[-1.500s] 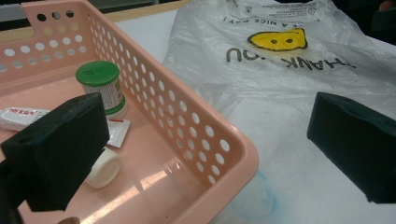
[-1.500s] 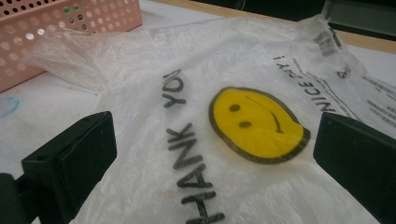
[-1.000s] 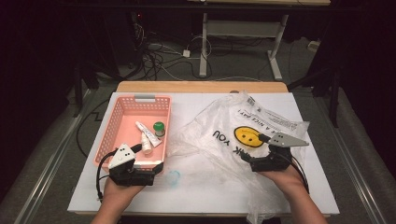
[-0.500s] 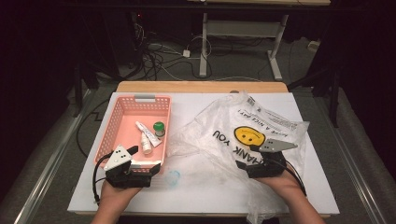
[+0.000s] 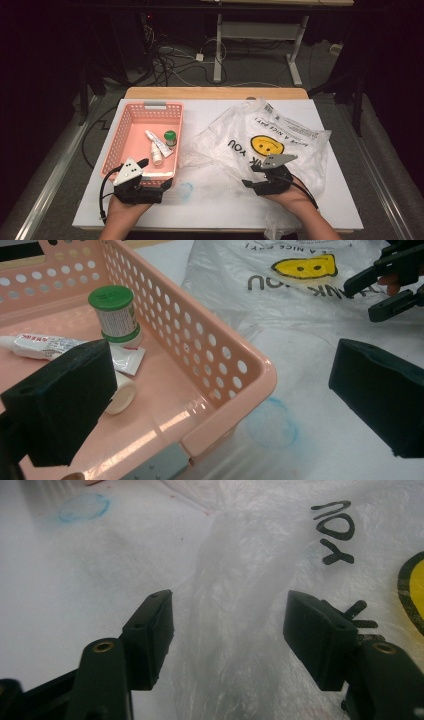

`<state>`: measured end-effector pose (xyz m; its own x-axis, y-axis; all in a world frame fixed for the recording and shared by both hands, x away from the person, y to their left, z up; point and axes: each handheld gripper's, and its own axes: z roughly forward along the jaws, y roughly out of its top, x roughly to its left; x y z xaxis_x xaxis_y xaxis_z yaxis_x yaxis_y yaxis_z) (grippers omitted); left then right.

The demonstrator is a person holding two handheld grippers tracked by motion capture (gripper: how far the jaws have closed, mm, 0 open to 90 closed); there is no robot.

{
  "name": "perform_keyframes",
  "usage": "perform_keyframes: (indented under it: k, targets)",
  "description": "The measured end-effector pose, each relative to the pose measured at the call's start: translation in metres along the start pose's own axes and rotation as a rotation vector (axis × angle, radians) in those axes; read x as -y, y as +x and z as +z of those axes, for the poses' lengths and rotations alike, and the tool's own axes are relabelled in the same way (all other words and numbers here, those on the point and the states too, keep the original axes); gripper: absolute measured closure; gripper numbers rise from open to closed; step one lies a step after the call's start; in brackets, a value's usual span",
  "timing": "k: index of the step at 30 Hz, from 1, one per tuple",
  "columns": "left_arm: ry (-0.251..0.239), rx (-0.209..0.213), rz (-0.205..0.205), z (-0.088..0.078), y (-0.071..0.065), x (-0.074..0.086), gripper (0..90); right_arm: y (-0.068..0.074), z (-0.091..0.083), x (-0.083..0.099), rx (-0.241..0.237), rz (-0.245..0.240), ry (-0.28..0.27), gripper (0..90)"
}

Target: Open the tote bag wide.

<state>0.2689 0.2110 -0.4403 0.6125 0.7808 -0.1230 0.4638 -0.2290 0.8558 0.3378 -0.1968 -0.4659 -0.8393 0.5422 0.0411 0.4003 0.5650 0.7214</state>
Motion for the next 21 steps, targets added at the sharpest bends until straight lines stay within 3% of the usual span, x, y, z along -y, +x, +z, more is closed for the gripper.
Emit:
perform_keyframes:
  k: [10, 15, 19, 21]
  targets:
    - [-0.007, -0.006, -0.005, -0.005, -0.001, 0.001, 0.0, 0.004, 0.018, 0.0, 0.011, -0.047, 0.09, 23.0]
    - [-0.024, -0.018, -0.006, -0.005, -0.002, 0.0, 0.0, 0.004, 0.021, 0.003, 0.021, -0.04, 0.109, 29.8]
    - [-0.008, -0.01, -0.004, -0.003, -0.002, 0.001, 0.0, 0.0, 0.02, 0.004, 0.019, -0.038, 0.091, 39.1]
    - [-0.001, -0.008, -0.006, -0.001, -0.002, 0.001, 0.0, -0.004, 0.018, 0.005, 0.019, -0.016, 0.079, 44.1]
